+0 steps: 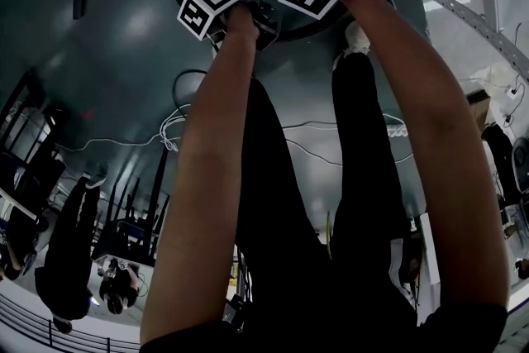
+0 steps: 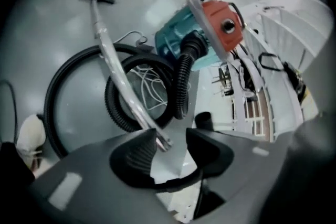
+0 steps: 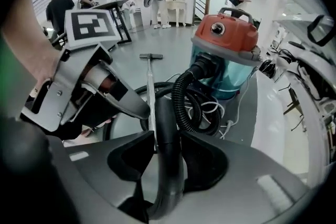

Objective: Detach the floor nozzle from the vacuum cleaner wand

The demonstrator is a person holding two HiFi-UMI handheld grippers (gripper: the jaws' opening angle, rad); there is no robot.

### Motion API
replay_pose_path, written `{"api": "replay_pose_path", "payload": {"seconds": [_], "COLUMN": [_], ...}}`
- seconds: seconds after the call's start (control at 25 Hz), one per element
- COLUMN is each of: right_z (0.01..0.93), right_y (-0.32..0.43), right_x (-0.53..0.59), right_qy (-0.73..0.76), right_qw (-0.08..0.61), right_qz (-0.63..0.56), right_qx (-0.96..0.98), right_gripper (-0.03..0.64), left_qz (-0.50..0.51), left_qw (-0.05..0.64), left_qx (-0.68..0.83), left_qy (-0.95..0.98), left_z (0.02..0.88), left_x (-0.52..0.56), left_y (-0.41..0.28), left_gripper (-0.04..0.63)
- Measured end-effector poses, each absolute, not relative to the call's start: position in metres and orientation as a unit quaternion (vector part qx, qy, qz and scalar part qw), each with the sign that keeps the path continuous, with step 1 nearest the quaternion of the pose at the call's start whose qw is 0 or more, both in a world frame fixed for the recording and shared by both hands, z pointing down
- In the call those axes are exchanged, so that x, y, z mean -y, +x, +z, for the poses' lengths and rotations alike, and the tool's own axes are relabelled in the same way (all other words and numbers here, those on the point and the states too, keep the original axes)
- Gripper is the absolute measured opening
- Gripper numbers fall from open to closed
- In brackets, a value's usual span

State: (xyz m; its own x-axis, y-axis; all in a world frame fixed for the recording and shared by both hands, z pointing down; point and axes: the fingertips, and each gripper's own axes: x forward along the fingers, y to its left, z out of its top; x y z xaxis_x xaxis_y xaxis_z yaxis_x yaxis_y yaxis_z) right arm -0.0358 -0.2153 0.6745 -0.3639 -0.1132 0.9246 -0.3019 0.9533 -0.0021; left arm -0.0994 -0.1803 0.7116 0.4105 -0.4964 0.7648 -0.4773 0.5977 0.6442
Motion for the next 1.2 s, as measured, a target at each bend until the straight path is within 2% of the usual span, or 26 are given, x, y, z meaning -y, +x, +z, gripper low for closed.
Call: {"api": "replay_pose_path", "payload": {"seconds": [0.08, 0.12, 0.16, 0.24, 0.28, 0.32, 0.48, 0.76, 0.96, 1.2], "right_z": [0.674, 0.673, 0.671, 0.668, 0.667, 0.665, 0.661, 0.654, 0.635, 0.6], "right_y": [-0.039, -0.042, -0.044, -0.047, -0.048, -0.049, -0.045, -0.023, -0.005, 0.014], "right_x": [0.219, 0.22, 0.22, 0.217, 0.216, 0.213, 0.205, 0.206, 0.21, 0.211], "right_qy": [0.146, 0.153, 0.158, 0.161, 0.162, 0.164, 0.182, 0.25, 0.308, 0.368], "right_qw": [0.541, 0.533, 0.525, 0.517, 0.514, 0.512, 0.501, 0.475, 0.434, 0.384], "right_qz": [0.084, 0.092, 0.102, 0.119, 0.123, 0.125, 0.13, 0.178, 0.221, 0.271], "right_qx": [0.824, 0.827, 0.83, 0.832, 0.833, 0.834, 0.836, 0.825, 0.817, 0.802], "right_gripper": [0.167, 0.195, 0.221, 0.214, 0.189, 0.161, 0.08, 0.0, -0.002, -0.002], "left_qz": [0.01, 0.008, 0.007, 0.011, 0.017, 0.024, 0.042, 0.089, 0.172, 0.191], "left_qw": [0.698, 0.696, 0.695, 0.689, 0.684, 0.678, 0.643, 0.554, 0.44, 0.415], "left_qx": [0.534, 0.531, 0.531, 0.535, 0.538, 0.54, 0.542, 0.546, 0.532, 0.522], "left_qy": [0.478, 0.483, 0.486, 0.489, 0.492, 0.497, 0.539, 0.622, 0.702, 0.721], "left_z": [0.706, 0.703, 0.701, 0.698, 0.697, 0.696, 0.687, 0.662, 0.628, 0.597], "left_x": [0.191, 0.195, 0.196, 0.194, 0.19, 0.186, 0.177, 0.187, 0.2, 0.206], "left_y": [-0.094, -0.093, -0.093, -0.096, -0.098, -0.101, -0.101, -0.085, -0.068, -0.058], "left_gripper": [0.196, 0.189, 0.157, 0.063, 0.02, 0.012, 0.011, 0.009, 0.009, 0.009]}}
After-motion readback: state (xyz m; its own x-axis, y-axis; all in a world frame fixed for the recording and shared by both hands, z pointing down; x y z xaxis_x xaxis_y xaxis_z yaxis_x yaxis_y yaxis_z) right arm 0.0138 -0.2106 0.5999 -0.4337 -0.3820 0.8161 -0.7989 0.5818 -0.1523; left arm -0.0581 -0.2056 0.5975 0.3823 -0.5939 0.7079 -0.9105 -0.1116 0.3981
